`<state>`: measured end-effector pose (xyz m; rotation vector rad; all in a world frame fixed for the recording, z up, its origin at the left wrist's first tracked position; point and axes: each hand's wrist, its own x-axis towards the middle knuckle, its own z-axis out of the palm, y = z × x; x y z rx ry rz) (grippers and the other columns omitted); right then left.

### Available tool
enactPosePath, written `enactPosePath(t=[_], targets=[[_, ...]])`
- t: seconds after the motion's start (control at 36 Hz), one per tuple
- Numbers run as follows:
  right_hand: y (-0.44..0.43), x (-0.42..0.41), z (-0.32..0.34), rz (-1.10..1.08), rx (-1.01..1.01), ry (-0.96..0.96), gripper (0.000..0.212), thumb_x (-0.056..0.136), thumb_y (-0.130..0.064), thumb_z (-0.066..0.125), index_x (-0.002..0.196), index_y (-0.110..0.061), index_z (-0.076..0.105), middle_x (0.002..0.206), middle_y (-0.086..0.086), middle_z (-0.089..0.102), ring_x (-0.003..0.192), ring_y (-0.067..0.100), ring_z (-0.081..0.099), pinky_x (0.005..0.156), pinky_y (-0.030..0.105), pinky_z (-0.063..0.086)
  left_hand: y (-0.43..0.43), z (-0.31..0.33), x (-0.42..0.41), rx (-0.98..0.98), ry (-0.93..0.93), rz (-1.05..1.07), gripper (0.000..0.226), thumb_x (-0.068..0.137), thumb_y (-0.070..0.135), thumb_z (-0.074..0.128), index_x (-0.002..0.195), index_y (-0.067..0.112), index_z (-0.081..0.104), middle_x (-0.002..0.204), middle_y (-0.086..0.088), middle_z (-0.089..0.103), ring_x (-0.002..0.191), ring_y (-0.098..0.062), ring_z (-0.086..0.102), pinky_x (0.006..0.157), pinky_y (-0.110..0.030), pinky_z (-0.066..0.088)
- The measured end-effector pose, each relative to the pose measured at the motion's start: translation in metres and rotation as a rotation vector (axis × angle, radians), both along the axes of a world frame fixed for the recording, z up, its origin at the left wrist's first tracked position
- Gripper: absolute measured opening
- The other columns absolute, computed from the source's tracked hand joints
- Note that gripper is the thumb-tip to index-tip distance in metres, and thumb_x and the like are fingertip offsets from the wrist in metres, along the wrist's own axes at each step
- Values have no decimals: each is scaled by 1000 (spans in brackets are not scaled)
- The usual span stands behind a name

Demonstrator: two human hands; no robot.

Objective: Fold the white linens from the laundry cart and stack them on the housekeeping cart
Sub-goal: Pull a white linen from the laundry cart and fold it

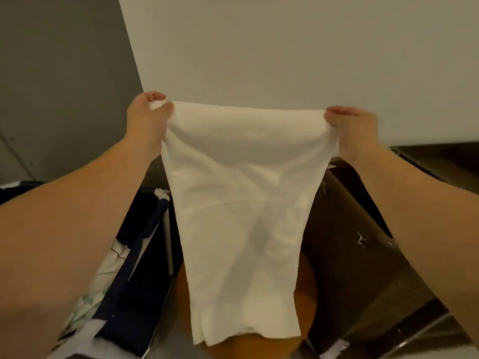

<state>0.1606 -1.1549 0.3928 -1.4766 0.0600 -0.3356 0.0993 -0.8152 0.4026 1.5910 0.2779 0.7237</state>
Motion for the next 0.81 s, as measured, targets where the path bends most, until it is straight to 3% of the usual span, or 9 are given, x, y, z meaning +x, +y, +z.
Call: enactPosePath(t=[0.11, 0.25, 0.33, 0.44, 0.56, 0.61, 0.69, 0.81], targets=[[4, -33, 46, 17, 120, -103, 16, 78, -2, 74, 79, -18, 72, 83, 0, 70, 76, 11, 67, 67, 18, 53, -1, 45, -27, -1, -61, -48, 25, 86, 10, 61, 89, 34, 59, 105, 4, 59, 96, -16, 61, 81, -31, 56], [8, -64, 68, -2, 191, -108, 17, 77, 1, 75, 82, -15, 73, 89, 2, 70, 88, 16, 67, 80, 25, 56, 12, 67, -52, -35, -60, -124, 20, 87, 5, 65, 81, 25, 66, 93, 0, 65, 82, -15, 64, 72, -26, 57], [16, -76, 81, 72, 276, -48, 26, 82, 5, 67, 101, -12, 69, 104, 9, 67, 93, 20, 67, 82, 31, 58, 23, 79, -59, -73, -28, -173, 19, 89, 4, 64, 83, 22, 65, 91, -1, 64, 79, -14, 64, 72, -26, 55], [24, -81, 86, 218, 179, 204, 43, 90, 8, 53, 132, -3, 49, 134, 14, 48, 113, 27, 57, 96, 36, 51, 36, 82, -62, -44, 27, -214, 29, 89, -6, 56, 88, 22, 64, 94, -1, 61, 79, -13, 61, 68, -23, 54], [31, -92, 81, 337, 111, 394, 12, 91, 2, 51, 103, 0, 51, 111, 14, 54, 89, 25, 61, 67, 34, 55, 46, 71, -61, -40, 72, -230, 34, 88, -9, 52, 91, 22, 64, 98, -3, 61, 82, -15, 60, 68, -23, 52], [36, -96, 75, 391, 35, 464, 18, 91, -5, 59, 108, 0, 56, 109, 15, 62, 95, 27, 65, 72, 38, 55, 49, 68, -59, -53, 84, -239, 35, 88, -10, 51, 91, 22, 65, 100, -5, 61, 84, -18, 60, 73, -27, 52], [42, -90, 63, 348, -66, 531, 19, 93, 2, 53, 110, -2, 62, 109, 15, 64, 95, 27, 65, 77, 41, 55, 51, 68, -57, -62, 100, -235, 33, 87, -8, 51, 87, 21, 67, 100, -8, 62, 86, -20, 60, 81, -33, 51], [44, -74, 49, 238, 24, 498, 17, 89, 3, 58, 97, -5, 70, 114, 14, 63, 102, 29, 63, 94, 46, 51, 59, 70, -56, -97, 91, -193, 22, 92, 7, 55, 85, 21, 71, 103, -4, 64, 90, -20, 60, 77, -32, 52]])
